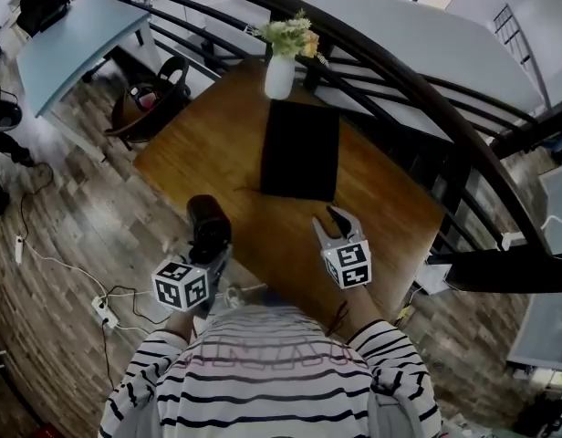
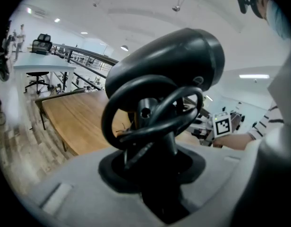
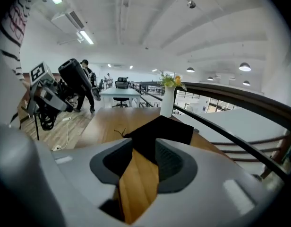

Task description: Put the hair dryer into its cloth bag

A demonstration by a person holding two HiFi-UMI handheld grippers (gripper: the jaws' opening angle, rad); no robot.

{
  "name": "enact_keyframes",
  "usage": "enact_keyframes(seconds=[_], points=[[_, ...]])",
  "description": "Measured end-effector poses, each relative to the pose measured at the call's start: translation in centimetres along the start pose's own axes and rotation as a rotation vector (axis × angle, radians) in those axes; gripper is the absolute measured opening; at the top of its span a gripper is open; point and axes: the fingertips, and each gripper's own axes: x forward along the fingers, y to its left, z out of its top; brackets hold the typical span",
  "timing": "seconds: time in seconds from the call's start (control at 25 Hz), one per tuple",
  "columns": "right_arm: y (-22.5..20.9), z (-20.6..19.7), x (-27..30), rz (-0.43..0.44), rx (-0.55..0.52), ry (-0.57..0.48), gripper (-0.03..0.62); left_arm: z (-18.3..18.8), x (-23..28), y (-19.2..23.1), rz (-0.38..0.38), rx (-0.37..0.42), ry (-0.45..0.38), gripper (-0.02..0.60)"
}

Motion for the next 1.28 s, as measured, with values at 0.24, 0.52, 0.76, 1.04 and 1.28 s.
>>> enact_keyframes(seconds=[0.24, 0.52, 0.76, 1.04, 1.28], points=[[-4.0, -3.9, 3.7, 0.033, -0.195, 0.166, 0.149, 0.1, 2.7, -0.9, 0.019, -0.005, 0.03, 0.155], [-6.9, -8.0, 8.8, 0.098, -0.423, 0.347, 0.133, -0.8, 4.2, -0.9, 0.043, -0.031, 0.073, 0.155], [-8.2, -10.7, 11.4, 0.181, -0.595, 0.479, 0.132, -1.7, 4.5, -0.6, 0.065, -0.049, 0.101, 0.155], [-7.7, -10.7, 12.0, 0.268, -0.653, 0.505, 0.123, -3.1, 3.9, -0.4, 0.078, -0.072, 0.119, 0.155], [-7.0, -10.4, 11.8, 0.329, -0.734, 0.517, 0.11, -3.3, 3.7, -0.5, 0.074, -0.072, 0.121, 0.155]])
